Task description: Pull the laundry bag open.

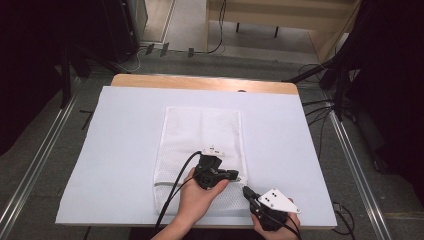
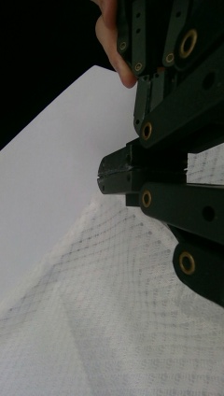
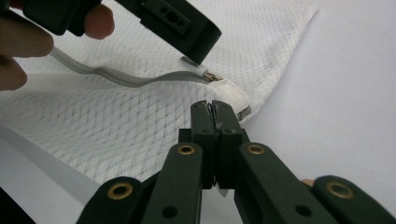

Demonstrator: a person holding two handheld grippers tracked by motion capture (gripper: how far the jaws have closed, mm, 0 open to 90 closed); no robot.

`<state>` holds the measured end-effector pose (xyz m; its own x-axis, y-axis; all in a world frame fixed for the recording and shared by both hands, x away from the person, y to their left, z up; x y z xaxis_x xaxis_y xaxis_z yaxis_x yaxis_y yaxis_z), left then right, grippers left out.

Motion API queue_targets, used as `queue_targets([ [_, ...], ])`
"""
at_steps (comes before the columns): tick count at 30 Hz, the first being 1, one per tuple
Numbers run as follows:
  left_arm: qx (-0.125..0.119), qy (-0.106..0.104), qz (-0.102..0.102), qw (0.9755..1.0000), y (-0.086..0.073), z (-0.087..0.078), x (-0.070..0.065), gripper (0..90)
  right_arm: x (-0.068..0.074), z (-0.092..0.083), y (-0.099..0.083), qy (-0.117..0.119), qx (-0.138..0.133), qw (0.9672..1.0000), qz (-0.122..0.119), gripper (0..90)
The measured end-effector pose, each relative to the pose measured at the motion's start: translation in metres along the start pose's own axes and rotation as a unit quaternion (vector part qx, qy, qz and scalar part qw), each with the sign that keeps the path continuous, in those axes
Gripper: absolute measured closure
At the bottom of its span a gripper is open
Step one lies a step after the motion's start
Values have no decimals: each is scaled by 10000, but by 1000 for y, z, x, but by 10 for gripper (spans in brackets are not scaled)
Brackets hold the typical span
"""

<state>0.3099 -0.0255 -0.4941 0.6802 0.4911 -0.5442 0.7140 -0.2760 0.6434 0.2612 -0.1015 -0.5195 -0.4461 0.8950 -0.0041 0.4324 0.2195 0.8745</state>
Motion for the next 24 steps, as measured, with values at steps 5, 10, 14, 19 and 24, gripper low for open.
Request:
queue_targets([
  [5, 12, -100, 5, 9999, -3, 0, -1, 891, 0, 0, 1, 15, -13, 10000, 26, 900],
  [10, -361, 323, -264, 9985, 3, -9, 16, 632, 0, -1, 2, 52, -39, 10000, 19, 900],
  [14, -122, -86, -584, 9982, -4, -4, 16, 557, 0, -1, 2, 36, -46, 10000, -3, 900],
  [19, -58, -397, -601, 9974, -7, 0, 8, 687, 0, -1, 2, 45, -50, 10000, -3, 900],
  [24, -58, -394, -410, 9984, -7, -1, 7, 822, 1, -1, 2, 88, -49, 9999, -23, 900],
])
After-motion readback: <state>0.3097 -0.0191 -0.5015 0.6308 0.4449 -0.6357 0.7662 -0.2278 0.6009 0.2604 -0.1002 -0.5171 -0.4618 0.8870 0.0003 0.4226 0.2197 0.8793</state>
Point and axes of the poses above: each handheld gripper's, and its own axes: z roughly forward along the jaws, y roughly out of its top, x roughly to its left, the point moved 10 cm from there along z, roughly forward along the jaws, and after that the axes turned 7 degrees about -y, right-handed, at the moved point
